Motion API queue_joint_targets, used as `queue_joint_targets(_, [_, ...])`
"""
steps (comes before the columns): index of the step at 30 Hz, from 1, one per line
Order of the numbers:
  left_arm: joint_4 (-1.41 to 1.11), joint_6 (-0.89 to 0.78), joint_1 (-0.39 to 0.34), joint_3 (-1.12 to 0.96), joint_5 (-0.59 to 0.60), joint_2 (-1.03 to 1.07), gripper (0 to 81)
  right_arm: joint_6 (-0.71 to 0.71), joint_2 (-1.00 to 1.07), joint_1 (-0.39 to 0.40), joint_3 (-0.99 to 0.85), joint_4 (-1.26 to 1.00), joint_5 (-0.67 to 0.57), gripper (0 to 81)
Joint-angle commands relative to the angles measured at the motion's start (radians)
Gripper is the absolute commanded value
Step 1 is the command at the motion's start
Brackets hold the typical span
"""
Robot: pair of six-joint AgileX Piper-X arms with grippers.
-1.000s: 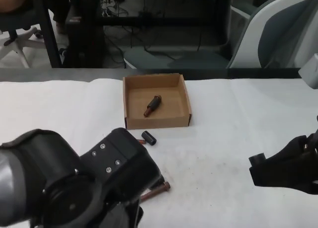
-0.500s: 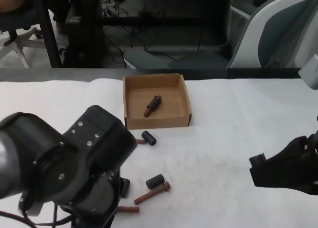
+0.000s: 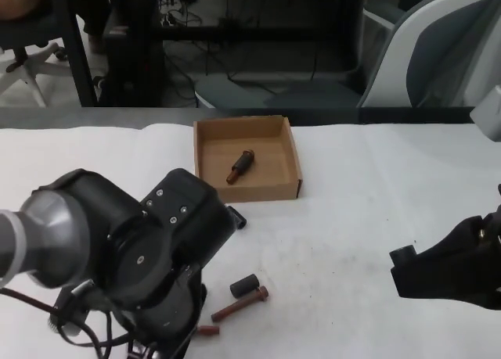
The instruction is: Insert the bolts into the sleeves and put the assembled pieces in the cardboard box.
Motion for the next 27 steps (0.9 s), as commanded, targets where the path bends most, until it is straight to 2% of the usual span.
queue_joint_targets(1, [0.052,0.007,0.009,-0.008,-0.002,0.004,31.5,-0.011,-0.008,0.000,-0.004,0.002,-0.017,0.6])
queue_joint_targets(11, [0.049,0.007,0.053,-0.008,-0.026,0.021,31.5,-0.011,-0.008,0.000,-0.004,-0.013,-0.017,0.6])
queue_joint_targets(27, [0.019,-0.037,0.059,-0.008,-0.033,0.026,31.1,-0.011,-0.008,0.000,-0.004,-0.020,-0.017,0.6])
